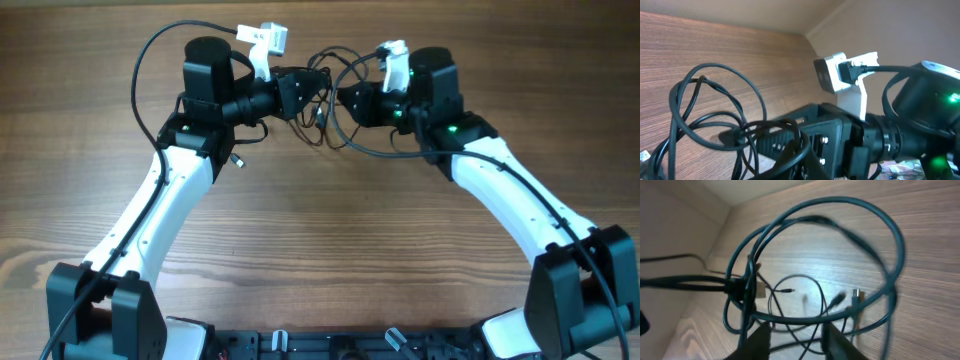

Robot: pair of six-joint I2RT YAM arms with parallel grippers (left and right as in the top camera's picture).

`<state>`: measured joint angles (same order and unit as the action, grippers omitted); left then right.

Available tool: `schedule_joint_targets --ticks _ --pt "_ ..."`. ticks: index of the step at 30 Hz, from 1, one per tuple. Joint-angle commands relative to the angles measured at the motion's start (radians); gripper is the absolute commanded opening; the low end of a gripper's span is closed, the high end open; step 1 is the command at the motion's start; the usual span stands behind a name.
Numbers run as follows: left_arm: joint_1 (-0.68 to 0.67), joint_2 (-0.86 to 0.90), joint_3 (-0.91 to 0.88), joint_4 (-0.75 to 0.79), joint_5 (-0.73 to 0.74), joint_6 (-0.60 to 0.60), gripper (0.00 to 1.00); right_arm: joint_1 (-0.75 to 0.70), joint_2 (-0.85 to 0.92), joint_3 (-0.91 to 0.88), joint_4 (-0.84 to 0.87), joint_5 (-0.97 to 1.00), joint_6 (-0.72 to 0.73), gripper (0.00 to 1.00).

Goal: Untangle cables

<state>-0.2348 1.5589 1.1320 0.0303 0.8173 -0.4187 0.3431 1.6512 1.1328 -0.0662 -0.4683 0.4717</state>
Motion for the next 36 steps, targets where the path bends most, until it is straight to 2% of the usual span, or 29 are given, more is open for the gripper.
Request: schedule_joint_targets --ticks 1,8,12,15,18,24,30,33,36 --pt "-0.002 -0.022 0.015 0.003 0.028 -0.008 0.04 -0.004 0.014 0.004 0.013 0.016 0.002 0.44" --pt "-0.002 -0.022 0.014 0.003 0.032 -0.008 0.04 -0.004 0.014 0.004 0.076 -0.116 0.005 0.45" --pt "-0.003 -0.022 0.014 0.004 0.032 -0.009 0.04 -0.004 0.014 0.004 0.116 -0.199 0.056 0.45" --pt "-0.006 -0.022 0.015 0.005 0.032 -0.009 0.04 0.001 0.014 0.004 0.117 -0.198 0.088 0.44" --pt "-0.005 -0.022 0.015 0.024 0.055 -0.009 0.04 0.007 0.017 0.004 0.111 -0.183 0.134 0.38" --pt "-0.005 -0.022 0.015 0.072 0.074 -0.043 0.04 0.032 0.019 0.004 0.139 -0.172 0.135 0.42" --pt "-0.003 -0.022 0.015 0.116 0.080 -0.074 0.04 0.037 0.027 0.004 0.182 -0.173 0.163 0.41" --pt "0.004 -0.022 0.015 0.146 0.080 -0.106 0.04 0.037 0.027 0.004 0.190 -0.172 0.167 0.31" --pt "0.015 -0.022 0.015 0.168 0.080 -0.116 0.04 0.037 0.027 0.004 0.190 -0.172 0.167 0.08"
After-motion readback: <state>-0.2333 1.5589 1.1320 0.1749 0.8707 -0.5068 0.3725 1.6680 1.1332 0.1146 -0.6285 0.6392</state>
